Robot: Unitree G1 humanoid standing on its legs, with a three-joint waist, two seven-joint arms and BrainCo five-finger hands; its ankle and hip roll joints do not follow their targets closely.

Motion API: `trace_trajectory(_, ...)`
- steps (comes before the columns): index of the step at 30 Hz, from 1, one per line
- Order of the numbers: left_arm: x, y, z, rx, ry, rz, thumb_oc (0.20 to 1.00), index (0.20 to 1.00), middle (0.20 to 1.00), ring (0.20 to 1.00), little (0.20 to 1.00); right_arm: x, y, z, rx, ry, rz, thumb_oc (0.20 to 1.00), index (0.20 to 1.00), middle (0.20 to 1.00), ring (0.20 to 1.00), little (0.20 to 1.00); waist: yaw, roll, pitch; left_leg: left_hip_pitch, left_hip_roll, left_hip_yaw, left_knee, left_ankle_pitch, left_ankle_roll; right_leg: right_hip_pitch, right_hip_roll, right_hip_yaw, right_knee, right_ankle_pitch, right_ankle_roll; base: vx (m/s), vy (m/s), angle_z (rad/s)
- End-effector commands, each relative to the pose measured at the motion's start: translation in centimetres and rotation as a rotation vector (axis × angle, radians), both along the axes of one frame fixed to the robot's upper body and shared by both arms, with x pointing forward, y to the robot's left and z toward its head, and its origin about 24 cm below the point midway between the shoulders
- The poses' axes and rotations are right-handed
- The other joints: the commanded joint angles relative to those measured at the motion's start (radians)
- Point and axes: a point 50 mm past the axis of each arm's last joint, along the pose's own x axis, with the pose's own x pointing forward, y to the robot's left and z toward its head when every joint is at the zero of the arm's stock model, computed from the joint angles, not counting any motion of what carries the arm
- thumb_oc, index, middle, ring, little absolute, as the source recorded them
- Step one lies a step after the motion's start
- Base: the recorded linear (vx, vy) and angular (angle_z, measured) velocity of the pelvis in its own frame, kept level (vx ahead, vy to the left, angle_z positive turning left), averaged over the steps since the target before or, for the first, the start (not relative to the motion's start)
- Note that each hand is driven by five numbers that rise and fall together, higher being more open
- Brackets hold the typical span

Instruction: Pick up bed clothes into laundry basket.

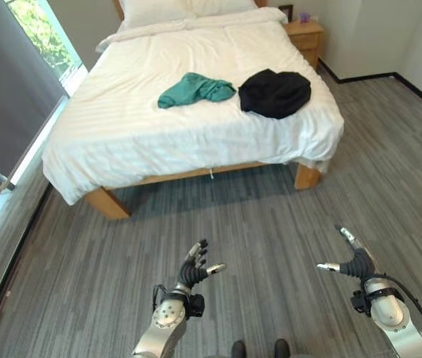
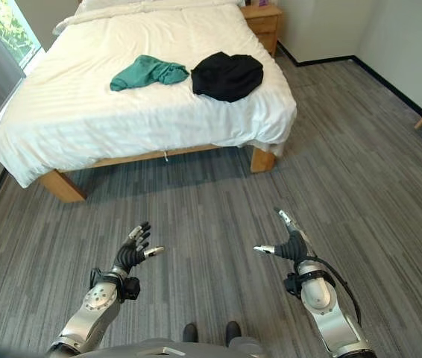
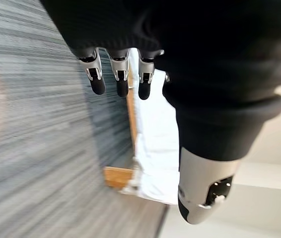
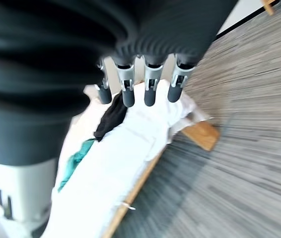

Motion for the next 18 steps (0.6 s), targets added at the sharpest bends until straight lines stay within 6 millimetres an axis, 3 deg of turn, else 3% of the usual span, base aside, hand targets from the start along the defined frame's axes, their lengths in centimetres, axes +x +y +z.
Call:
trace_trajectory(1, 2.0, 0.3, 4.8, 0.001, -0.256, -0.032, 1.000, 1.000, 1.000, 1.000, 1.000, 0.4, -0.8, 3.6, -0.020, -0.192, -0.001, 1.000, 1.000, 1.000, 1.000, 1.000, 0.001, -0.029, -0.040, -0.035, 0.025, -0.066, 0.006, 0.002, -0.056, 0.000, -0.030, 0.027, 0.029, -0.049, 0.069, 0.01, -0.035, 0.17)
trace_trajectory(7, 2.2, -0.7, 5.7, 0.017, -0.294, -0.075, 1.000, 1.000, 1.000, 1.000, 1.000, -0.1, -1.1, 2.2, 0.137, -0.152, -0.095, 1.000, 1.000, 1.000, 1.000, 1.000, -0.018, -0.027, -0.031, -0.036, 0.036, -0.084, 0.006, 0.001, -0.064, -0.010, -0.012, 0.036, 0.060, -0.070, 0.056, 0.03, -0.075, 0.15)
trace_trajectory(9, 2.6, -0.8, 6.0, -0.016, -0.299, -0.066, 1.000, 1.000, 1.000, 1.000, 1.000, 0.2, -0.9, 2.3, 0.310, -0.178, -0.128, 1.000, 1.000, 1.000, 1.000, 1.000, -0.025, -0.037, 0.017, -0.076, 0.042, -0.069, 0.182, -0.057, -0.085, 0.002, -0.019, 0.044, 0.076, -0.089, 0.039, -0.03, -0.134, -0.02)
trace_trajectory(11, 2.9, -1.1, 6.1, -0.061, -0.300, -0.064, 1.000, 1.000, 1.000, 1.000, 1.000, 0.5, -0.5, 3.2, 0.342, -0.217, -0.105, 1.000, 1.000, 1.000, 1.000, 1.000, -0.014, -0.038, 0.075, -0.199, 0.044, -0.067, 0.405, 0.052, -0.123, 0.029, -0.012, 0.054, 0.078, -0.091, 0.012, -0.08, -0.135, 0.03)
trace_trajectory(12, 3.0, -1.2, 6.1, -0.082, -0.295, -0.050, 1.000, 1.000, 1.000, 1.000, 1.000, 0.7, -0.4, 3.2, 0.346, -0.220, -0.104, 1.000, 1.000, 1.000, 1.000, 1.000, -0.005, -0.037, 0.094, -0.253, 0.034, -0.078, 0.502, 0.093, -0.123, 0.035, -0.005, 0.059, 0.079, -0.092, 0.002, -0.01, -0.113, 0.08)
trace_trajectory(14, 2.7, -1.0, 5.5, -0.117, -0.262, -0.020, 1.000, 1.000, 1.000, 1.000, 1.000, 1.3, -0.3, 3.3, 0.311, -0.220, -0.103, 1.000, 1.000, 1.000, 1.000, 1.000, 0.012, -0.046, 0.106, -0.326, 0.019, -0.054, 0.570, 0.093, -0.101, 0.047, -0.006, 0.080, 0.074, -0.101, -0.008, 0.10, -0.073, -0.28)
trace_trajectory(16, 2.5, -0.9, 5.0, -0.118, -0.245, -0.013, 1.000, 1.000, 1.000, 1.000, 1.000, 1.5, 0.0, 3.7, 0.304, -0.232, -0.087, 1.000, 1.000, 1.000, 1.000, 1.000, 0.027, -0.046, 0.106, -0.358, 0.020, -0.032, 0.561, 0.075, -0.092, 0.055, -0.007, 0.101, 0.067, -0.110, -0.005, 0.16, -0.011, -0.57)
trace_trajectory(17, 2.3, -0.9, 4.6, -0.119, -0.226, -0.011, 1.000, 1.000, 1.000, 1.000, 1.000, 1.5, 0.3, 4.1, 0.305, -0.246, -0.069, 1.000, 1.000, 1.000, 1.000, 1.000, 0.037, -0.045, 0.103, -0.373, 0.022, -0.012, 0.498, 0.062, -0.087, 0.072, -0.004, 0.116, 0.053, -0.119, -0.001, 0.36, 0.040, -0.78)
trace_trajectory(18, 2.1, -1.0, 4.2, -0.111, -0.207, -0.015, 1.000, 1.000, 1.000, 1.000, 1.000, 1.6, 0.5, 4.1, 0.320, -0.241, -0.056, 1.000, 1.000, 1.000, 1.000, 1.000, 0.048, -0.031, 0.088, -0.368, 0.035, 0.014, 0.345, 0.054, -0.078, 0.101, 0.009, 0.135, 0.024, -0.139, 0.007, 0.37, 0.039, -0.58)
